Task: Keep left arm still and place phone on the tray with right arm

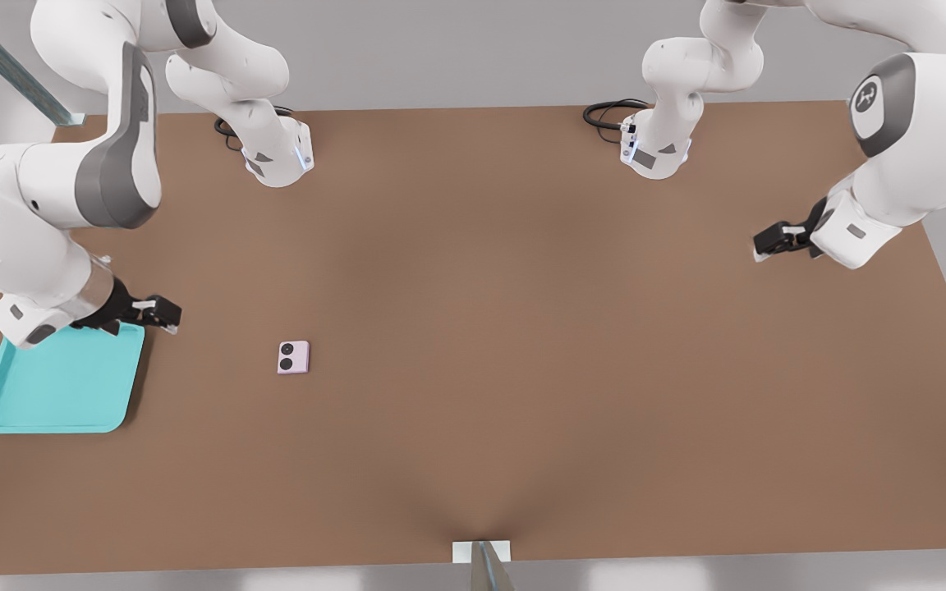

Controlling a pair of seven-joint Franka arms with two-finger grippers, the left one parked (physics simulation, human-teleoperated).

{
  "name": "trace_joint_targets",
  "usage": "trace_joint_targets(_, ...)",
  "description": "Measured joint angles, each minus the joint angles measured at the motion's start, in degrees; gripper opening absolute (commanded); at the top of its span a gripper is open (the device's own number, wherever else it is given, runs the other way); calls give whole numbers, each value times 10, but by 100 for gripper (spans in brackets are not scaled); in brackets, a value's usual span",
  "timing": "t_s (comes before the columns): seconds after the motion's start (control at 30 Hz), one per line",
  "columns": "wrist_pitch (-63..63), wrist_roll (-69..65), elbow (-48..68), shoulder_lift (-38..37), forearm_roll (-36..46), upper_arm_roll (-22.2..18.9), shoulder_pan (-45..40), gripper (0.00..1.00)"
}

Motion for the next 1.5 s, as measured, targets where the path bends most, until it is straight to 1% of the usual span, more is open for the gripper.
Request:
trace_joint_targets(0.07,10,1,13,25,4,-7,18,100)
trace_joint_targets(0.13,19,3,58,81,7,-19,59,100)
trace_joint_targets(0.17,24,7,79,111,7,-19,78,100)
trace_joint_targets(0.23,37,19,92,146,1,6,100,100)
trace_joint_targets(0.3,63,31,35,134,-8,26,110,100)
trace_joint_targets(0.4,119,54,-78,98,-15,37,122,100)
trace_joint_targets(0.6,201,107,-137,101,-17,23,123,100)
trace_joint_targets(0.67,245,124,-226,81,-6,24,119,100)
trace_joint_targets(0.73,292,137,-279,75,2,25,114,100)
trace_joint_targets(0.87,359,146,-298,91,38,23,94,100)
trace_joint_targets(1.0,398,135,-305,101,51,22,84,100)
trace_joint_targets(1.27,405,70,-322,122,16,28,84,100)
trace_joint_targets(1.43,417,35,-388,103,10,30,64,100)
trace_joint_targets(1.5,427,24,-398,112,22,30,58,100)
